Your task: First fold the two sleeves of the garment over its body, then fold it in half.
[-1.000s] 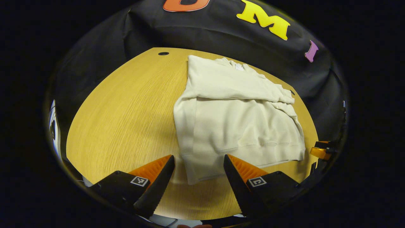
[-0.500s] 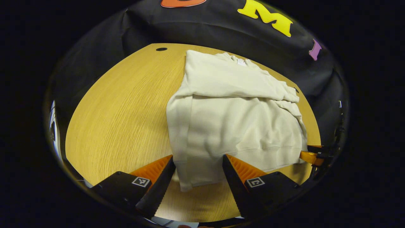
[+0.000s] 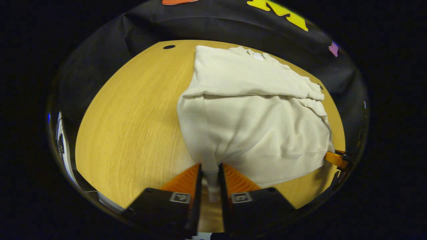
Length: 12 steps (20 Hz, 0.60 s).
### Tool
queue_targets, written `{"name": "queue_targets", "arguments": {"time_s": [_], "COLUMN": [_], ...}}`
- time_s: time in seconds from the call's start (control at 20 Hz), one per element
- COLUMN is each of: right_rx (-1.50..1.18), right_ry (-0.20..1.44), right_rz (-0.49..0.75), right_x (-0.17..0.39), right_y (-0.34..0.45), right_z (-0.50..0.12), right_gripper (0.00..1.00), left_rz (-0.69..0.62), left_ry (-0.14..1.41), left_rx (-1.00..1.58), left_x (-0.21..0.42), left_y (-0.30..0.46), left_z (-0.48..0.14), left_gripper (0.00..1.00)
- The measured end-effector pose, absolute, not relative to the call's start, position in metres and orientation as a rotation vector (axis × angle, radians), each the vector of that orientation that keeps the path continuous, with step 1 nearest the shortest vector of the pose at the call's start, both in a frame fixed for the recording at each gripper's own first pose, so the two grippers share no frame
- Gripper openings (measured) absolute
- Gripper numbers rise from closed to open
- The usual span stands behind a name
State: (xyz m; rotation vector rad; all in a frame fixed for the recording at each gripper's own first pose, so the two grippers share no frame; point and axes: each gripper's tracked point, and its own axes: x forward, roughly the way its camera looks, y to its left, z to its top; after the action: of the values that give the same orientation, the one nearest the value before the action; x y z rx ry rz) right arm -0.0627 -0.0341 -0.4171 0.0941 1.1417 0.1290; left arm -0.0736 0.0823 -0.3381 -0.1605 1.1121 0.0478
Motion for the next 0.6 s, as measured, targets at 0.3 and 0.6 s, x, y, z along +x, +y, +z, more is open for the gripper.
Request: {"name": "queue_targets", "arguments": {"time_s": [0.3,0.6], "right_rx": [0.287,0.333], "right_ry": [1.136,1.056], "right_rz": [0.115,0.163], "right_x": [-0.059,-0.038], "right_y": [-0.029,-0.022], "right_z": [-0.409,-0.365], "right_gripper": [0.09,0.1], "left_rz": [-0.045,-0.096], "left_ry": [1.059,0.92], "left_rx": [-0.277,-0.216], "left_x": [-0.069,-0.048], "left_y": [0.073,0.069], "left_z": [-0.32,-0.266], "left_gripper": [0.08,0.05]}}
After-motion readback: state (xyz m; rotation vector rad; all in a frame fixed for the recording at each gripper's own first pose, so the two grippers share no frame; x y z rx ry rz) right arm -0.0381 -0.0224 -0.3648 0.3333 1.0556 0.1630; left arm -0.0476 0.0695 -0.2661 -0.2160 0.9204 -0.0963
